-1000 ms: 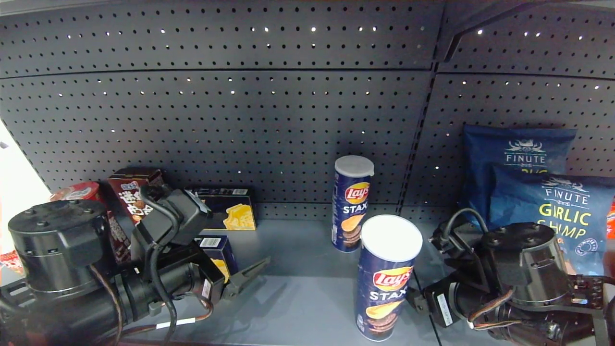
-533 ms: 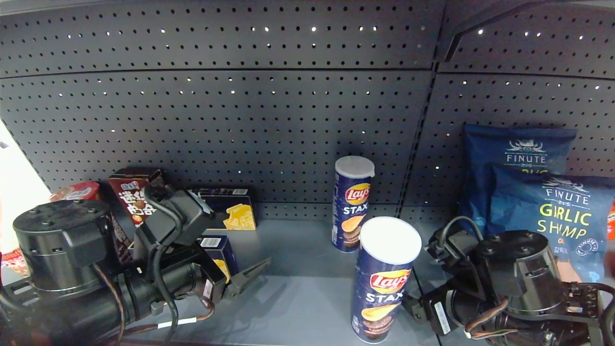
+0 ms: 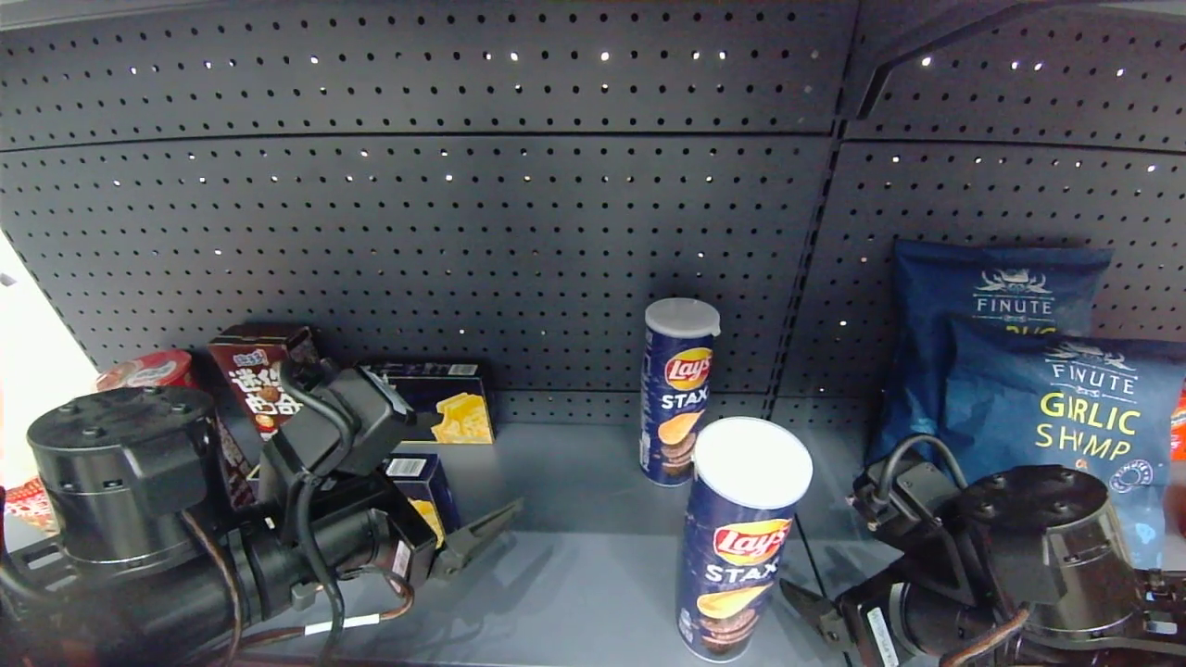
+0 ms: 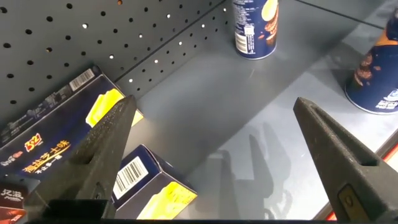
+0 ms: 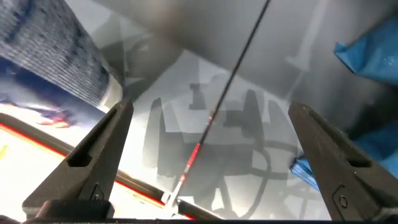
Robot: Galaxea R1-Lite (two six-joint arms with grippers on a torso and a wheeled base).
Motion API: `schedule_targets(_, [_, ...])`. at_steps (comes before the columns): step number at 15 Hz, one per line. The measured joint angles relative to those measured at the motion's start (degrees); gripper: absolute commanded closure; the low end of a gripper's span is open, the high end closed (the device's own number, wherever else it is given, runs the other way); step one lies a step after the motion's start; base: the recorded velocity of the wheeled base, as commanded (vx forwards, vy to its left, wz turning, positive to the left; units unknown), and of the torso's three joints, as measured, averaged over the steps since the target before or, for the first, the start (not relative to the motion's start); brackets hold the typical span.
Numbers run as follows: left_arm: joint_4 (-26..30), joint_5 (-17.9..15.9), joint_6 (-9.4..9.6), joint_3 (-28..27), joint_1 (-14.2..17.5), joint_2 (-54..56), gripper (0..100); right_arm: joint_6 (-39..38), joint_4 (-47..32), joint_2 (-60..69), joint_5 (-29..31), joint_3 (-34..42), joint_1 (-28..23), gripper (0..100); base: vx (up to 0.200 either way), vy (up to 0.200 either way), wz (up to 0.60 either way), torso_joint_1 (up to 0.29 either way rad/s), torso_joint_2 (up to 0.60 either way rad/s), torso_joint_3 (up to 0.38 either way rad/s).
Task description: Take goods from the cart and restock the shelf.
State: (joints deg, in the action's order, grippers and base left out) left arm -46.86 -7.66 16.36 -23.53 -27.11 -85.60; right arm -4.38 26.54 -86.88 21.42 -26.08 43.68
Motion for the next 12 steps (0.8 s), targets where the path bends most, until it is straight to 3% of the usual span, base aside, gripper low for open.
schedule_targets(12, [0.04, -0.04, 0.06, -0.28, -0.12, -0.52, 0, -0.02, 0.2, -2.76, -0.1, -3.0, 3.86, 0, 0.0, 0.0, 0.0, 0.0, 0.0, 0.0])
